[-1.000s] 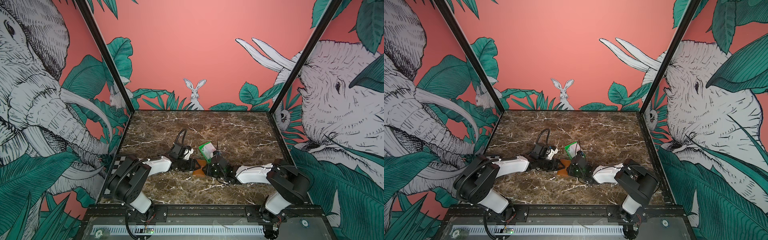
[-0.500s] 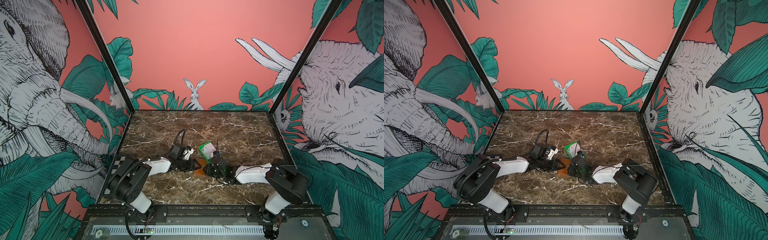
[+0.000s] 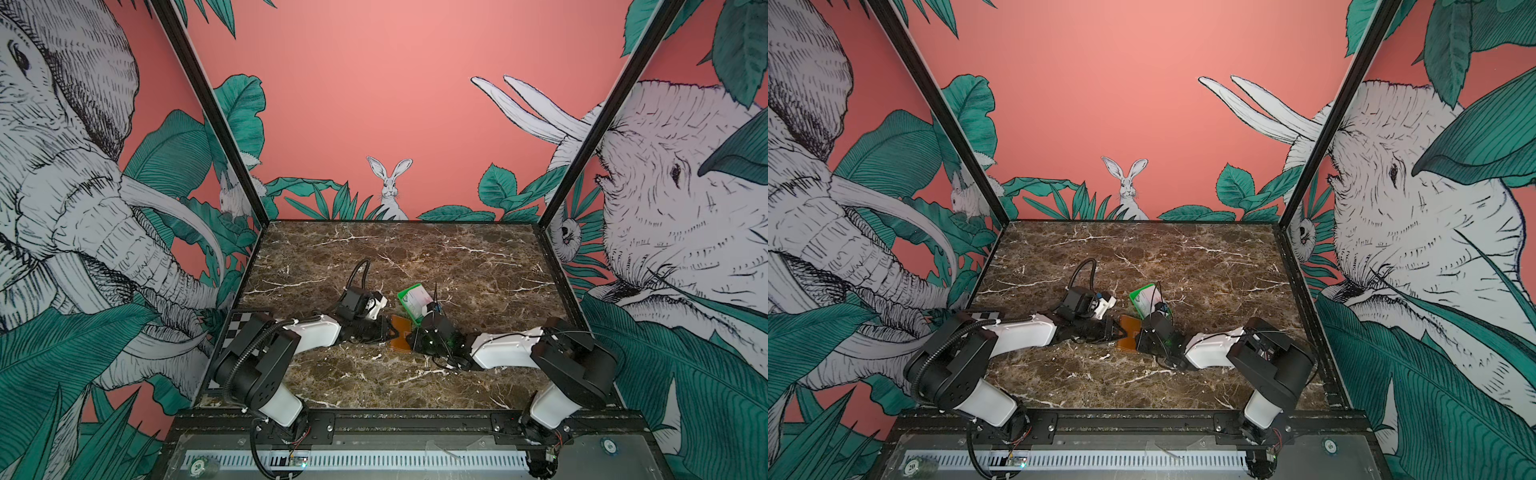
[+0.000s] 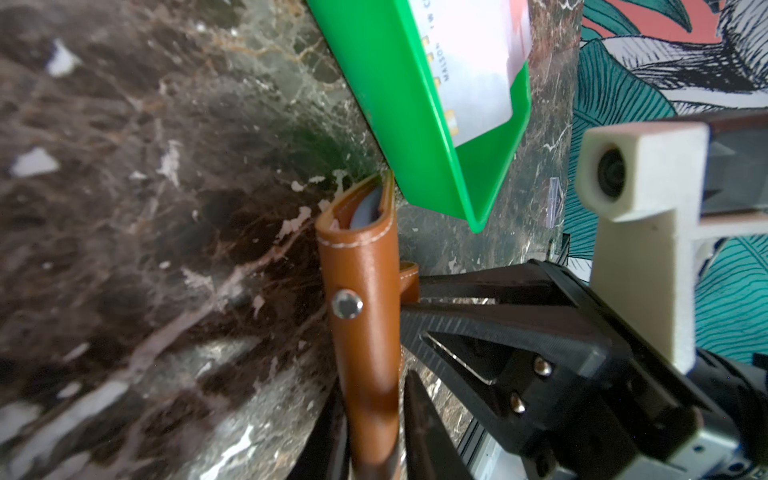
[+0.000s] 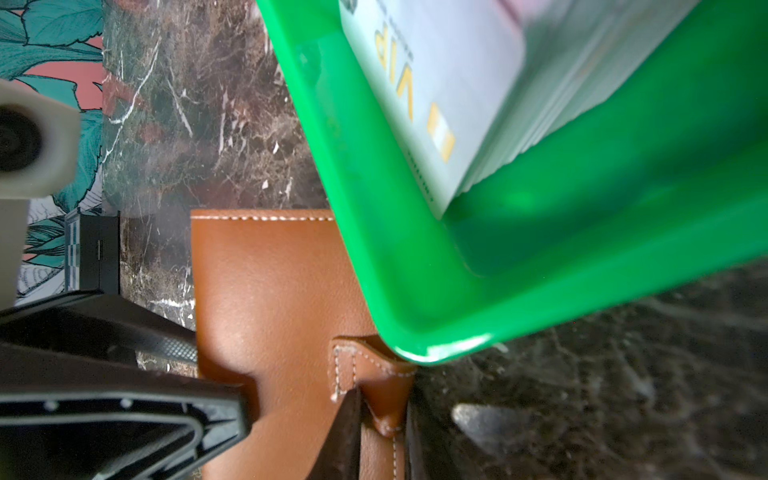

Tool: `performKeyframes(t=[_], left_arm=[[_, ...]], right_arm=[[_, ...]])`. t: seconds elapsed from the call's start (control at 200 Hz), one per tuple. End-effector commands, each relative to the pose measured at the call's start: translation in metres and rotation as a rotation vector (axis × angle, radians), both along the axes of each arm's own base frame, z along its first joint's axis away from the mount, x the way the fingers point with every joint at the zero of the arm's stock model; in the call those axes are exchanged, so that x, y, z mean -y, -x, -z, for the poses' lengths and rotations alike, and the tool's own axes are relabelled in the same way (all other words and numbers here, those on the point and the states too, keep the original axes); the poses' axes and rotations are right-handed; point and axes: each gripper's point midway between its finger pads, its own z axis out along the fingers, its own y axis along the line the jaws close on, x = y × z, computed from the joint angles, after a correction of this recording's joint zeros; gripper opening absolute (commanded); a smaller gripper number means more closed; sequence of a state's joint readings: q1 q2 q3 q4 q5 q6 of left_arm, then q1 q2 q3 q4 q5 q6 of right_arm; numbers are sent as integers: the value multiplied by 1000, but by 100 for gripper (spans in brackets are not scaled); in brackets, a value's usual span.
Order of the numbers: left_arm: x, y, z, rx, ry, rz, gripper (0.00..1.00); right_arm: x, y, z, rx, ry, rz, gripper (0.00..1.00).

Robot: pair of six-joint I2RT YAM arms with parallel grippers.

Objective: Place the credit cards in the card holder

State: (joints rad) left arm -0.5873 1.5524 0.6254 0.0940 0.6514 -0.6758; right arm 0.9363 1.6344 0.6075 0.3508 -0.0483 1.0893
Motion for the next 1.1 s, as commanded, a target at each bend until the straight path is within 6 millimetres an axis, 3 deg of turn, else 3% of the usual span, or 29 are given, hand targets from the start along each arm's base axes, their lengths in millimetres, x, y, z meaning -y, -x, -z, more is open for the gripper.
performKeyframes(t=[0.0,0.13,0.145,0.23,0.535,0.88,0.975,1.065,1.095], left_arm=[[6,5,-21,46,44,37,20],[-7,8,-18,53,-29,21,16],[-8,9,-18,52,-36,21,15],[-18,12,-17,64,-82,4,12],[-51,32,-30,103,-257,1,12],[-123,45,-50,201,-769,-9,13],[-131,46,-50,213,-844,-8,13],[-132,46,-50,235,-909,-5,13],[-132,45,-50,246,-933,-4,13]], right_arm=[[2,18,10,-35,31,-51,18],[3,21,7,-23,28,-68,20],[1,20,-4,-4,6,-70,21],[4,22,-12,12,6,-84,24],[28,33,-30,63,88,-132,29],[61,38,-52,148,201,-152,32],[71,38,-56,170,226,-146,38],[68,40,-66,194,181,-165,45],[68,40,-69,200,163,-166,52]])
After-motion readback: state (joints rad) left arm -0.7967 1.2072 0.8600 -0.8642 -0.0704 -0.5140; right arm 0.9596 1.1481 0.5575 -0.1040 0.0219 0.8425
